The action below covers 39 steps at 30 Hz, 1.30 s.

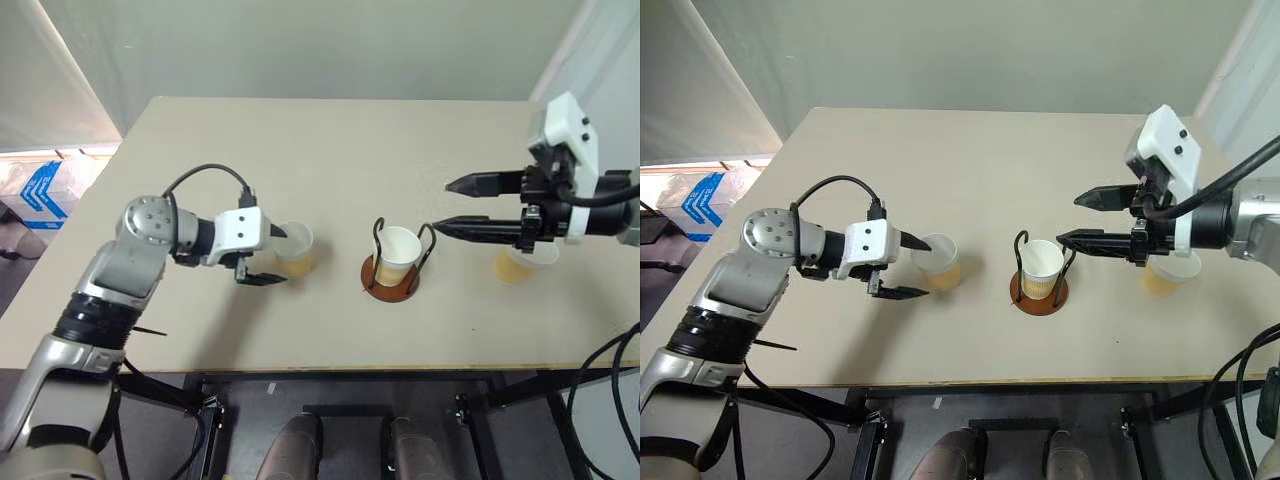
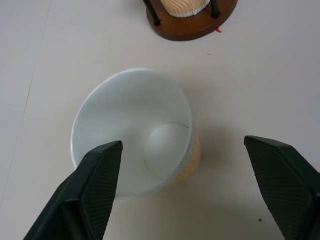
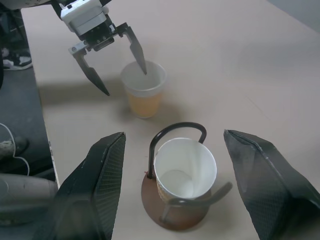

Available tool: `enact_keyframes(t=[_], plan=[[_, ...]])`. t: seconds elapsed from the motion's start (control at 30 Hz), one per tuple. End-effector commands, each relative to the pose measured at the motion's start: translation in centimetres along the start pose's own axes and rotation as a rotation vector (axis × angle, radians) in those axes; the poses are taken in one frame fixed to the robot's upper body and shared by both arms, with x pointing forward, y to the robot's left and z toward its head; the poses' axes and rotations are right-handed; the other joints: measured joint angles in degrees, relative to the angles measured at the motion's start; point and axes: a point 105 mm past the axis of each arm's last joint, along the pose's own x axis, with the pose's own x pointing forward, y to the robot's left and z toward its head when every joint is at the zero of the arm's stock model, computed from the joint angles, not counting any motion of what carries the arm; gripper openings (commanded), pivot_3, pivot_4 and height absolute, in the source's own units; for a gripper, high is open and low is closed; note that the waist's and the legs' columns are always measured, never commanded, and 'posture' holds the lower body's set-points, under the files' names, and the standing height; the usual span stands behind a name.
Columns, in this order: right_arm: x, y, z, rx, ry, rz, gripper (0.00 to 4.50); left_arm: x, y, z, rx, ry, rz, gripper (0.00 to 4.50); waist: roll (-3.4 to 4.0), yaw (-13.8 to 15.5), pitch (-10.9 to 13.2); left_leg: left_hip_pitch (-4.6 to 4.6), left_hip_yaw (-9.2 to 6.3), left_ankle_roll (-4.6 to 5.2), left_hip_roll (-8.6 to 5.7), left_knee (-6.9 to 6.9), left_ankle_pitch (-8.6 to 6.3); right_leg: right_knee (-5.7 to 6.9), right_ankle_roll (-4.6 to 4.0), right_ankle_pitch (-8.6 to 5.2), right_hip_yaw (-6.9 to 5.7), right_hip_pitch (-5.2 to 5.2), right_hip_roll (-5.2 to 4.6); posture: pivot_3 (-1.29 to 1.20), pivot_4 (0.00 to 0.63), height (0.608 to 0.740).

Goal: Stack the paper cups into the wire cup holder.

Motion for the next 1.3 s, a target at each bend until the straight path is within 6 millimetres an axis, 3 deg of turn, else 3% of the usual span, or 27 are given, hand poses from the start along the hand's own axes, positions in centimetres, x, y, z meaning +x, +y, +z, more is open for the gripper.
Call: enact_keyframes(t=[0.03,0.3,0.4,0.53,0.63,0.77,0.9,1.13,1.23,1.3], plan=[[-1.0,-0.2,1.0,-0.041,-0.039,-0.044,3.37,0.0,0.3,0.6,0.024,-0.033,0.011,2.98,0.00,0.0,0.0,0.01,0.00,0.01,0.00,0.00,0.00,0.00,0.02,0.01,0.00,0.01,0.00,0.00,0.150,0.740],[-1.6,-0.5,0.6,-0.038,-0.033,-0.076,3.37,0.3,-0.2,0.5,0.000,-0.054,-0.033,0.04,0.00,0.0,0.0,0.00,0.00,0.06,0.00,0.04,0.04,0.01,0.10,0.06,0.01,0.03,0.00,0.00,0.150,0.740],[-1.8,-0.7,0.6,-0.096,-0.049,-0.101,3.37,-0.4,-0.1,2.2,-0.044,-0.128,-0.078,0.04,-0.02,0.0,0.0,0.00,0.00,0.07,0.00,0.05,0.04,0.01,0.11,0.07,0.01,0.03,0.00,0.00,0.150,0.740],[-2.2,0.2,-0.7,-0.056,-0.006,-0.056,3.37,-2.3,0.6,7.7,-0.178,-0.374,-0.167,0.04,-0.05,0.5,0.0,-0.14,-0.03,0.09,0.00,0.12,0.06,0.00,0.13,0.08,-0.04,0.03,0.00,0.00,0.150,0.740],[-2.4,0.8,-1.2,-0.042,0.012,-0.038,3.37,-3.1,0.6,9.4,-0.197,-0.419,-0.211,0.04,-0.01,0.6,0.0,-0.16,0.02,0.03,-0.02,0.28,0.01,-0.04,0.15,0.09,-0.01,0.07,-0.02,0.00,0.150,0.740],[-3.2,1.6,-2.1,0.003,0.041,-0.046,3.37,-4.7,1.6,13.8,-0.136,-0.522,-0.281,0.04,-0.07,0.6,0.0,-0.04,0.13,0.07,-0.04,0.31,-0.03,-0.05,0.34,0.01,0.08,0.21,-0.07,0.00,0.150,0.740],[-3.7,2.0,-2.6,0.027,0.050,-0.074,3.37,-4.6,2.1,17.0,-0.031,-0.564,-0.362,0.04,-0.07,0.8,0.0,-0.05,0.12,0.15,-0.10,0.38,-0.03,-0.10,0.53,-0.03,0.14,0.31,-0.10,0.00,0.150,0.740],[-3.6,2.6,-2.7,0.037,0.047,-0.085,3.37,-3.2,2.5,18.3,0.035,-0.575,-0.417,0.04,-0.07,0.2,0.0,0.01,0.22,0.42,-0.10,0.45,-0.22,-0.12,0.97,-0.06,0.23,0.39,-0.12,0.00,0.150,0.740],[-3.6,2.6,-2.7,0.039,0.046,-0.086,3.37,-3.2,2.6,18.2,0.037,-0.574,-0.418,0.04,-0.07,0.2,0.0,-0.01,0.25,0.41,-0.10,0.44,-0.23,-0.14,1.76,-0.07,0.24,0.38,-0.11,0.00,0.150,0.740],[-3.9,3.1,-3.0,0.052,0.045,-0.121,3.37,0.8,3.2,18.1,0.134,-0.518,-0.416,0.04,-0.08,0.8,0.0,-0.03,0.24,0.39,-0.12,0.45,-0.22,-0.13,2.01,-0.24,0.28,0.39,-0.12,0.00,0.150,0.740]])
